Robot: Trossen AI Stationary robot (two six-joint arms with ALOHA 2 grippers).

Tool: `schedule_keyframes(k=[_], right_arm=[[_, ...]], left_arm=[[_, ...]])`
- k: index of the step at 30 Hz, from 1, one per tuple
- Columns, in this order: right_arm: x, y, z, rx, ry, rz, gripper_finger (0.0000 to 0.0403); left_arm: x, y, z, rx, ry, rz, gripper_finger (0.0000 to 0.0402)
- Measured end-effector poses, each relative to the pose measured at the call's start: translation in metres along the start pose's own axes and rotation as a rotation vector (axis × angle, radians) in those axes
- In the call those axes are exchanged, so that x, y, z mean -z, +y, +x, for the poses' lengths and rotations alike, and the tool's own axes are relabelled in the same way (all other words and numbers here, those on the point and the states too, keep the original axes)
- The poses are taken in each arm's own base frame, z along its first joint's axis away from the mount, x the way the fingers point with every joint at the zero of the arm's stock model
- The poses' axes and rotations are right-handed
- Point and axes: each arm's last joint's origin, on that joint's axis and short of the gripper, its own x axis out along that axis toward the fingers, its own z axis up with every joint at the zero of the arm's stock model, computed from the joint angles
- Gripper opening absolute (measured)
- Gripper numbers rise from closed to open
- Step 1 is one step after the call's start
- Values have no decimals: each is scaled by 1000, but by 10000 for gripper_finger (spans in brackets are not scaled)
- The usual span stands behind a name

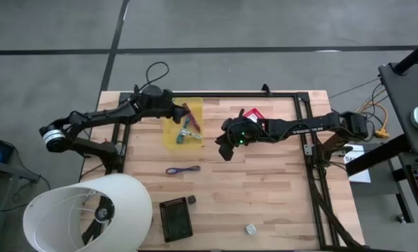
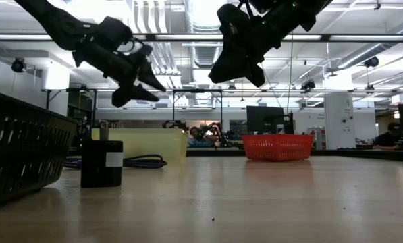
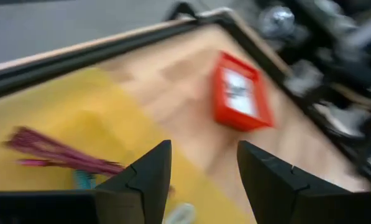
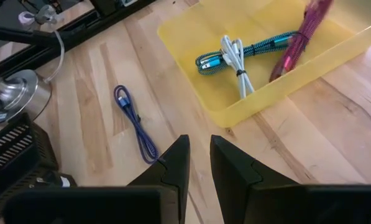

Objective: Pick and place items into bin
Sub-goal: Put the dark blue charger cable into the yellow bin

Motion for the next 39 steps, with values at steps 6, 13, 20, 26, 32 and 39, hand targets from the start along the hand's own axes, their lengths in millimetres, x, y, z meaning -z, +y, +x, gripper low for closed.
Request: schedule_keyframes(k=[6, 13, 20, 26, 32, 39], right_arm=[[-3, 7, 0, -104, -23, -53, 54], [3, 15, 12, -159, -23, -181, 58], [14, 13, 30, -138, 32, -157, 87], [15, 12, 30, -131, 47, -139, 104], [13, 12, 23, -128, 55, -123, 109], [12, 12, 19, -126, 59, -94, 99]], left_arm=[[-6, -11, -15, 105, -20, 24, 168], [-14, -21, -35, 137, -94, 51, 169], [-17, -28, -47, 196, -121, 89, 169], [-8, -44, -46, 364, -57, 295, 169], [9, -65, -42, 517, 3, 452, 169], [33, -66, -30, 512, 138, 454, 169]])
